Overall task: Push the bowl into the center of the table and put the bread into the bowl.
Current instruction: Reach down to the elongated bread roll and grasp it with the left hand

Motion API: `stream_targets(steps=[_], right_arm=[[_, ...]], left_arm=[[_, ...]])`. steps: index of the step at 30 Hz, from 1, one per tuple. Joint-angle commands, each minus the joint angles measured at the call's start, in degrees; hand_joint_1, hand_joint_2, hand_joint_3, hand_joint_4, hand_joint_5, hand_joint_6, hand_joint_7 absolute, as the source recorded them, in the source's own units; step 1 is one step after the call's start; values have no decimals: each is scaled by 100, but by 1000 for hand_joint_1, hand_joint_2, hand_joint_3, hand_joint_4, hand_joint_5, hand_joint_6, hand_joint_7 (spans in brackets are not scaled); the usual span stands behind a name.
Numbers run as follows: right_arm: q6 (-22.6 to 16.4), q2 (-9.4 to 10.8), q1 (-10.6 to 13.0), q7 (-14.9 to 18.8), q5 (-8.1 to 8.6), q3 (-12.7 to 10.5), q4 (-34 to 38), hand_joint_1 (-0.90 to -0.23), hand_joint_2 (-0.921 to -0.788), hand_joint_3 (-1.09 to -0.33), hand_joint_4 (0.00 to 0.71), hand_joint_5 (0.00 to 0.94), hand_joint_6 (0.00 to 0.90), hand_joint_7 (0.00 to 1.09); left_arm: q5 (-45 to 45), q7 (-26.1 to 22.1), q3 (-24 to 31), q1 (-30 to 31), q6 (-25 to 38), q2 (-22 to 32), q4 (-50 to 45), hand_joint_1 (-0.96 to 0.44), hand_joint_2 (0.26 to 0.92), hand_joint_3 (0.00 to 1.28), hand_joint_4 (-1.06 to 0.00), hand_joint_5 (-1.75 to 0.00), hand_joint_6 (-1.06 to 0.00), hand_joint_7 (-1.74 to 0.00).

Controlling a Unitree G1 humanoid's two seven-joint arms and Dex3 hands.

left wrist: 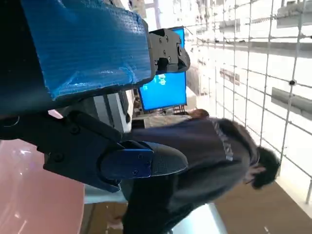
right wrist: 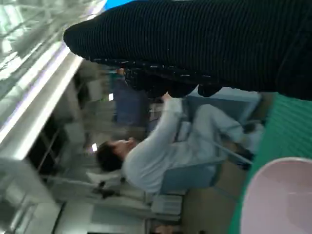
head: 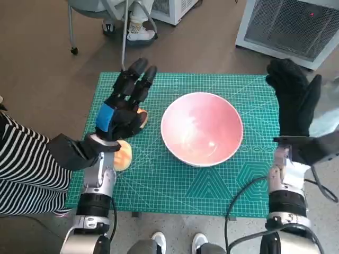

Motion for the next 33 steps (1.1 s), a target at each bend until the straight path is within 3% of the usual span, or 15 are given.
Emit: stream_targets(steps=[1,5,7,9,14,16,20,27,33], right_arm=[[149,42,212,15,69,27,-47,-631,-921,-841,130,0,169,149],[173,42,226,7,72,35,-80,-631,-921,-841,130,0,169,149],[-88,129,742,345,108,442,-1669,-657,-921,-818,141,6,184,159],[-109,172,1025,492,141,672,-2547,-686,-921,-776,153,10,198,172],[141,175,1204,461,169,795,-3037,-722,-921,-723,164,12,213,191],[256,178,1279,451,201,838,-3242,-743,-921,-697,167,12,214,198],[455,171,1407,424,255,911,-3589,-766,-921,-662,171,11,210,208],[625,174,1496,396,304,977,-3854,-773,-921,-634,174,10,203,222],[628,209,1519,398,309,1013,-3920,-773,-921,-629,175,8,199,230]], left_arm=[[8,22,-15,-59,40,3,-72,-682,921,388,-87,-1,-67,-321],[8,23,-14,-58,43,3,-74,-682,921,388,-87,-1,-66,-323],[-78,-75,-74,-173,221,28,-266,-671,921,371,-82,-1,-42,-368],[-60,-131,-97,-241,250,111,-367,-667,921,342,-78,-1,-21,-410],[327,-200,-91,-408,-3,582,-240,-670,921,279,-68,0,-3,-427],[712,-223,-128,-537,-182,992,-140,-625,919,163,-42,0,-1,-379],[1692,-52,-299,-788,-320,1806,-62,-477,843,50,-13,0,1,-332],[2242,-120,-530,-1194,29,2449,157,-308,757,7,0,1,-6,-307],[2830,7,-886,-1587,123,2790,540,-206,734,2,-7,-3,-47,-265]])
